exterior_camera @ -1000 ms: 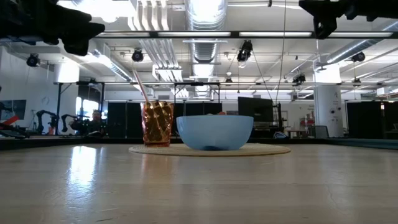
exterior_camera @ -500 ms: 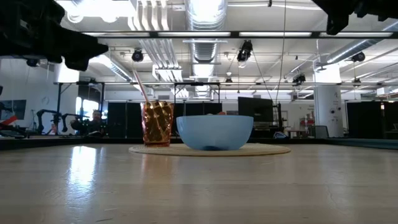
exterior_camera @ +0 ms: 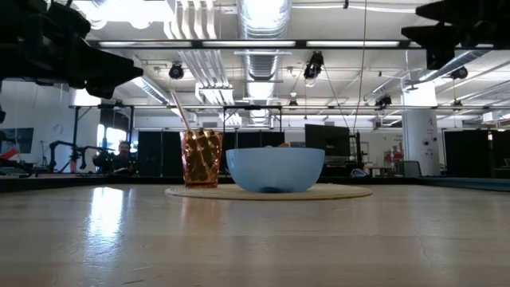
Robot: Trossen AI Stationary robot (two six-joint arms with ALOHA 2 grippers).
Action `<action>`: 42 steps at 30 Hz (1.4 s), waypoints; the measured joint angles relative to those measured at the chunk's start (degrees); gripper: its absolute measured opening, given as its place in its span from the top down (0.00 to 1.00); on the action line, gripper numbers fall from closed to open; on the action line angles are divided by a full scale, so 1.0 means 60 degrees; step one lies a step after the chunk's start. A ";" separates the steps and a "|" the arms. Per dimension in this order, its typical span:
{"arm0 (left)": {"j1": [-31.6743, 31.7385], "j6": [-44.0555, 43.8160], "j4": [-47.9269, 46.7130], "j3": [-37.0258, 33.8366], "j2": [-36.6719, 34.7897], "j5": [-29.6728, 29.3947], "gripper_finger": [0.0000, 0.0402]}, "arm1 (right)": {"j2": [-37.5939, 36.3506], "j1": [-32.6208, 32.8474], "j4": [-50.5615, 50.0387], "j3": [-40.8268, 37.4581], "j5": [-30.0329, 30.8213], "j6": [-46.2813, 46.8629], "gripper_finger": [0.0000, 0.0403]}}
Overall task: Pick & Place Utensil
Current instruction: Return to Home Position
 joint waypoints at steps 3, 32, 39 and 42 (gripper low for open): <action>-0.0001 -0.0038 -0.0023 -0.0002 0.0000 0.0311 0.63 | -0.0067 0.0000 0.0229 -0.0434 0.0009 0.0214 0.48; 0.0002 0.0432 -0.0141 -0.0330 0.0000 0.0802 0.99 | -0.0066 0.0004 0.0798 -0.1880 0.0955 -0.0142 0.48; -0.0001 -0.0064 0.0047 -0.0334 0.0003 0.0704 0.99 | 0.0194 0.0004 0.0812 -0.2169 0.0549 0.0134 0.48; 0.0002 -0.0167 0.0040 -0.0336 0.0017 0.0398 0.99 | 0.0261 0.0000 0.0821 -0.2169 0.0534 0.0341 0.48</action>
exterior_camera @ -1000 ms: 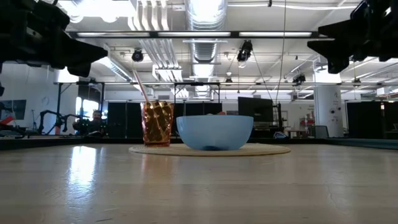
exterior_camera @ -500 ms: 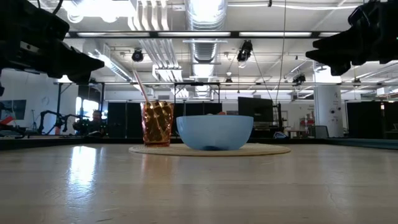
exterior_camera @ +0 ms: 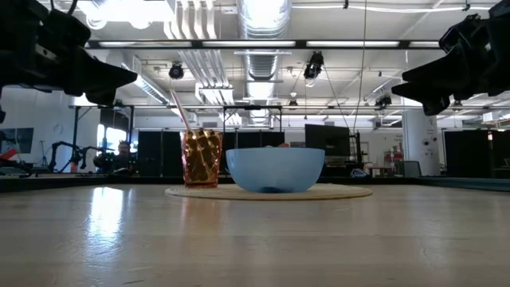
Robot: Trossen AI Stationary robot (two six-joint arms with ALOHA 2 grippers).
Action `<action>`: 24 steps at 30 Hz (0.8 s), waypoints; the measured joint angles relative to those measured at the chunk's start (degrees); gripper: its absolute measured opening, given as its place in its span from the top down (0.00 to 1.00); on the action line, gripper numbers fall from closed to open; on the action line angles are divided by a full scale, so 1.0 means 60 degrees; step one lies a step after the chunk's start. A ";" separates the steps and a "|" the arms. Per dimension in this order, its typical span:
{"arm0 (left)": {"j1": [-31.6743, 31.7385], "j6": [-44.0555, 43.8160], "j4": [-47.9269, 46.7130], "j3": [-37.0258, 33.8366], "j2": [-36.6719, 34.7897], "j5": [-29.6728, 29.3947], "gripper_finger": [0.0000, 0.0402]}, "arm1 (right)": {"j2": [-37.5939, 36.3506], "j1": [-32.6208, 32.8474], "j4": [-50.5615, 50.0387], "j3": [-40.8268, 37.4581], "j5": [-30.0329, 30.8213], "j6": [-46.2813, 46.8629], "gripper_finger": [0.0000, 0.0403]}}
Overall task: Pick & Place Utensil
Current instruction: Return to Home Position
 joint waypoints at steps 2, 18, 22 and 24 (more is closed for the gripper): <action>0.0000 -0.0217 0.0013 -0.0002 0.0016 -0.0022 0.99 | 0.0003 0.0000 0.0008 -0.0004 0.0000 0.0138 0.48; 0.0000 -0.0746 0.0004 -0.0005 0.0016 -0.0030 0.99 | 0.0004 0.0002 0.0007 -0.0004 0.0000 0.0302 0.48; 0.0000 -0.0746 0.0000 0.0006 0.0016 -0.0033 0.99 | 0.0004 0.0004 0.0007 -0.0004 0.0002 0.0302 0.48; 0.0000 -0.0746 0.0000 0.0010 0.0016 -0.0033 0.99 | 0.0004 0.0000 0.0007 -0.0004 0.0000 0.0302 0.48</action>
